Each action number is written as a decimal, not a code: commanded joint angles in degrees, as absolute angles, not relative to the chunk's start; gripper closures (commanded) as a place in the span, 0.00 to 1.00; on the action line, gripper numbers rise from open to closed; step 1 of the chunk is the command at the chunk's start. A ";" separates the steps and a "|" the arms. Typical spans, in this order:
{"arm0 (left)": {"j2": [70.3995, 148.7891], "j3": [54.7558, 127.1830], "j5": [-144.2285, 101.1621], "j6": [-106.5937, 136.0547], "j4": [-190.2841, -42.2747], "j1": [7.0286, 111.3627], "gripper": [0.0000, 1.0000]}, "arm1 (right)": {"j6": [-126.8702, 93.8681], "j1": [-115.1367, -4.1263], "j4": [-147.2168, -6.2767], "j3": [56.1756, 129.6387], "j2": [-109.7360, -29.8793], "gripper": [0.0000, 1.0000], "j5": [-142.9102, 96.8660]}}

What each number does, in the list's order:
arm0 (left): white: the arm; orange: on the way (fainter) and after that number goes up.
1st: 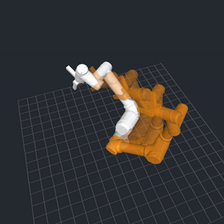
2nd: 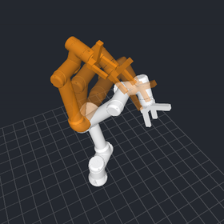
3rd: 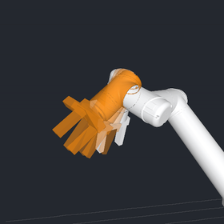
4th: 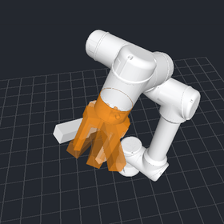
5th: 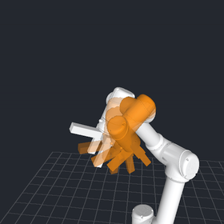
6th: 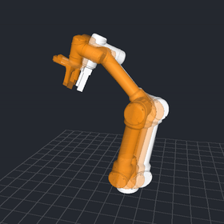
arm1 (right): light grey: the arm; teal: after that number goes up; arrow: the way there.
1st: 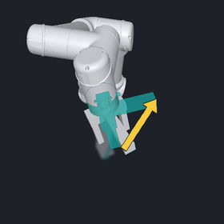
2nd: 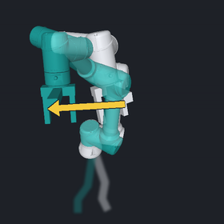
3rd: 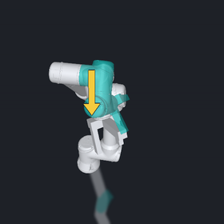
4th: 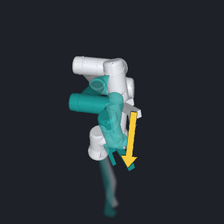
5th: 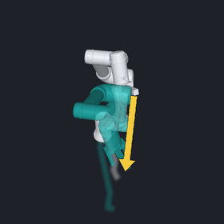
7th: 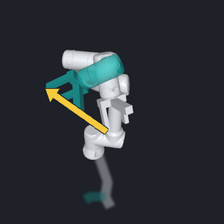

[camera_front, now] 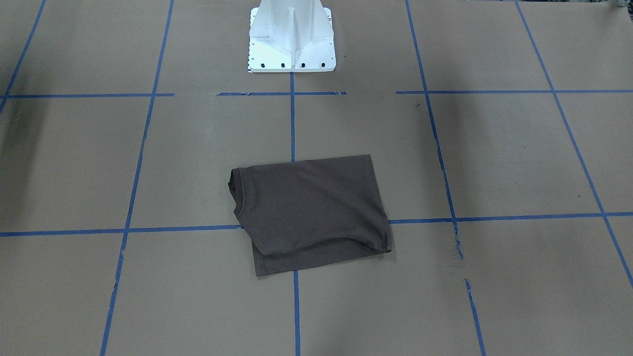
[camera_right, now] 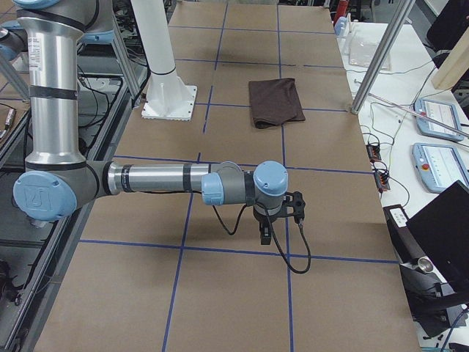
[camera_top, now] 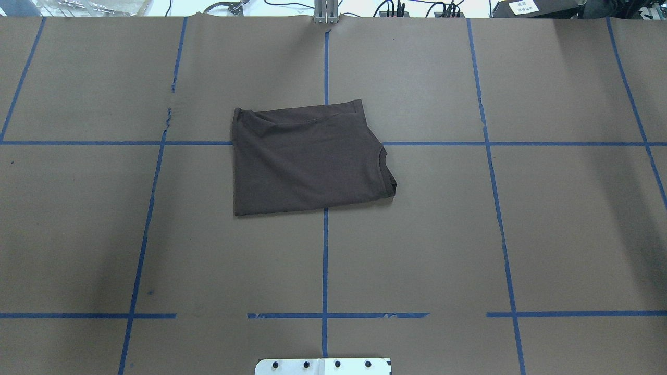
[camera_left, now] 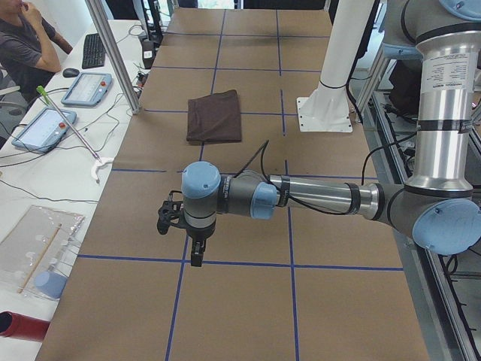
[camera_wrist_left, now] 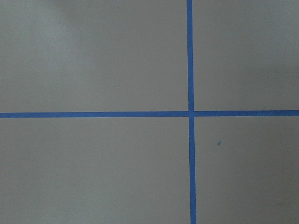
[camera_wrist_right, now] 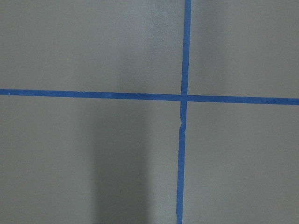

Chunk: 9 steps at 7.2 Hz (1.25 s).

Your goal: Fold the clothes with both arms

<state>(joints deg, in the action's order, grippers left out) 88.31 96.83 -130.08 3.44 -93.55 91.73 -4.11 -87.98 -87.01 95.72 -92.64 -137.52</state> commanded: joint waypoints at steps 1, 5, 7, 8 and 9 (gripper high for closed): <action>88.24 96.86 -129.99 3.34 -93.87 91.76 0.00 | -4.04 -87.98 -87.01 95.36 -92.64 0.00 -137.55; 88.24 96.77 -129.99 -1.05 -93.52 91.76 0.00 | -3.96 -87.98 -86.92 95.45 -92.55 0.00 -137.55; 88.24 96.77 -130.34 -0.97 -93.43 91.76 0.00 | -3.69 -87.98 -86.92 95.45 -92.55 0.00 -137.55; 88.24 96.77 -130.43 -0.97 -93.43 91.76 0.00 | -3.69 -87.98 -86.92 95.45 -92.55 0.00 -137.46; 88.24 96.77 -130.43 -0.88 -93.51 91.67 0.00 | -3.69 -87.98 -86.92 95.45 -92.55 0.00 -137.46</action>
